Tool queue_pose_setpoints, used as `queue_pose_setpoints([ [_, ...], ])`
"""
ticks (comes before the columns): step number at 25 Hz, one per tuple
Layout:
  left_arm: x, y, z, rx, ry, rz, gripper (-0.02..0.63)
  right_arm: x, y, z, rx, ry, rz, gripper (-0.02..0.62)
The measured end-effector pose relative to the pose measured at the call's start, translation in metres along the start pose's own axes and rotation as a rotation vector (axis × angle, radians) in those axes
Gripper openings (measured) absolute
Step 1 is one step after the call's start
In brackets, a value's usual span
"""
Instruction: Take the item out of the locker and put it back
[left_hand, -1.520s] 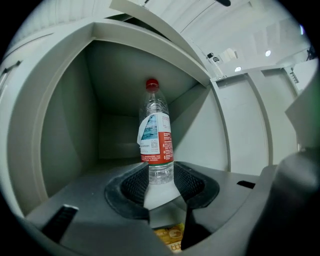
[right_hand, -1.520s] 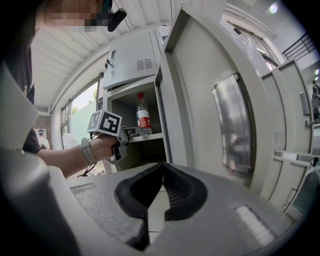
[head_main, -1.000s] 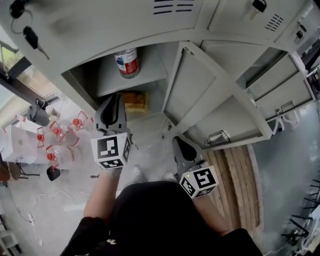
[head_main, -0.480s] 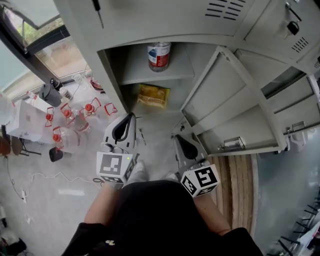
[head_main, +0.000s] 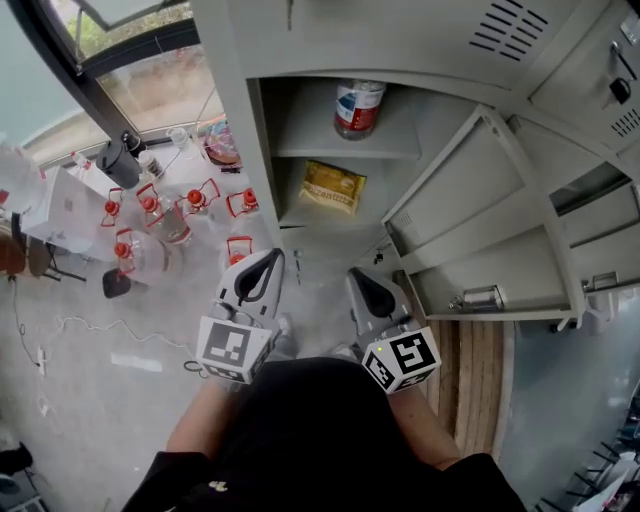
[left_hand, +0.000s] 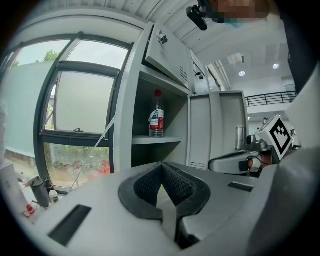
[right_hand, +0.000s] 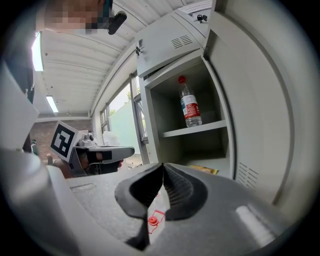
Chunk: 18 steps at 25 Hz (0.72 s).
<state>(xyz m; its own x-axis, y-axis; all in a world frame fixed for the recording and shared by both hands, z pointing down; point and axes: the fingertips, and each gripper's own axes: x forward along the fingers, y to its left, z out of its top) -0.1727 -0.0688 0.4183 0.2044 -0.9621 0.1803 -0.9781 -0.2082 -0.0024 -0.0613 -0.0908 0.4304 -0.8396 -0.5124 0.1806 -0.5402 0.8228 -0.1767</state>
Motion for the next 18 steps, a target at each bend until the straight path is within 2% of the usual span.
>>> queue_pose_setpoints([
  [5,-0.011,-0.002,-0.005,-0.029,0.016,0.010,0.014,0.004,0.008,-0.002,-0.008,0.008,0.037,0.000],
  [11,-0.016,-0.003,-0.018,-0.022,0.023,0.000,0.013,0.005,0.014,-0.001,-0.026,0.014,0.074,0.000],
  [18,-0.015,-0.003,-0.025,-0.038,0.037,0.007,0.014,0.005,0.014,0.002,-0.062,0.015,0.083,-0.002],
])
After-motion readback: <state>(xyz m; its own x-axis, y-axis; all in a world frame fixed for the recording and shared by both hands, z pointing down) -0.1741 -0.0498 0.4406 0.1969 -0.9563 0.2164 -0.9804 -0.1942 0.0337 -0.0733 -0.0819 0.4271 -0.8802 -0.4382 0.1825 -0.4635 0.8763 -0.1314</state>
